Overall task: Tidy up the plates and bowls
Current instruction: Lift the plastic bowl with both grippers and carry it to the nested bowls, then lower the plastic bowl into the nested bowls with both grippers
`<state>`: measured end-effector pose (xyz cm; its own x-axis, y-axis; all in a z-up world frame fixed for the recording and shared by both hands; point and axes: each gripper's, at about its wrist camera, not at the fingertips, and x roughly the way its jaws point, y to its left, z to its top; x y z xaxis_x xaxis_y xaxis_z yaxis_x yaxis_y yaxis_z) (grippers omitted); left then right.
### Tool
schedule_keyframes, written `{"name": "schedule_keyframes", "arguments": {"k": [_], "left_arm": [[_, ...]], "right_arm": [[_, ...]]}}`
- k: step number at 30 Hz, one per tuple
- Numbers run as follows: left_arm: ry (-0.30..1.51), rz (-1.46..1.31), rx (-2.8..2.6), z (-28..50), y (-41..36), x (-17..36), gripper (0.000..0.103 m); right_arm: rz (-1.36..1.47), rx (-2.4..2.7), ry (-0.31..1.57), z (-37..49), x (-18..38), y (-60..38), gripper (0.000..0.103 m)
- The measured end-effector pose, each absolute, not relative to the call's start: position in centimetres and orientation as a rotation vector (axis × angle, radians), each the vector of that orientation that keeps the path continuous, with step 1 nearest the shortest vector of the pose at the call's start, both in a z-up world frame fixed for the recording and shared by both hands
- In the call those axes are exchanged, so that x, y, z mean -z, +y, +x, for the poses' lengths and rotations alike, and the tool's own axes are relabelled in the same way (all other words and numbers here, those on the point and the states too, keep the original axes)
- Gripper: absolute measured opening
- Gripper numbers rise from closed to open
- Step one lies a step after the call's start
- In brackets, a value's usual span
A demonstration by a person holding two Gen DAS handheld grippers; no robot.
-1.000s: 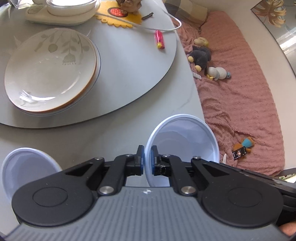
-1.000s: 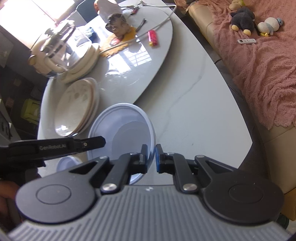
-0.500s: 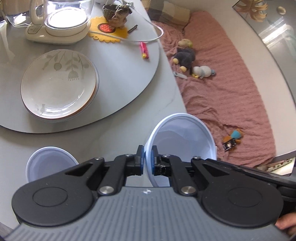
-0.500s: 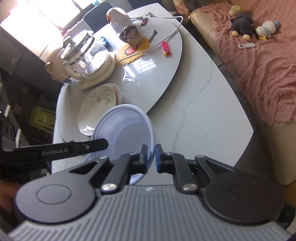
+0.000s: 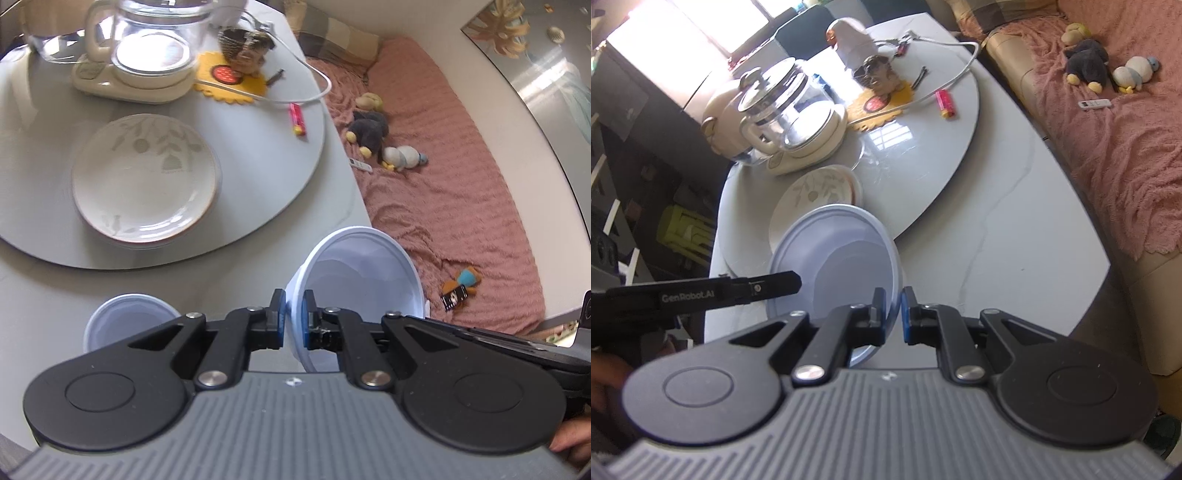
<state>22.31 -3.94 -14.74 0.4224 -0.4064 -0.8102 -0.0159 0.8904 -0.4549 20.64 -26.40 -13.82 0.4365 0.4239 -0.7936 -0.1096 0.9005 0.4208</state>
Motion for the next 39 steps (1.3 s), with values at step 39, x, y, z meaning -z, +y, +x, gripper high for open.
{"name": "schedule_keyframes", "arguments": {"k": [39], "left_arm": [[1.275,-0.617,-0.031,16.8,11.1,27.5,0.010]], "right_arm": [[0.025,-0.517,1.339,24.1,24.2,-8.7,0.013]]}}
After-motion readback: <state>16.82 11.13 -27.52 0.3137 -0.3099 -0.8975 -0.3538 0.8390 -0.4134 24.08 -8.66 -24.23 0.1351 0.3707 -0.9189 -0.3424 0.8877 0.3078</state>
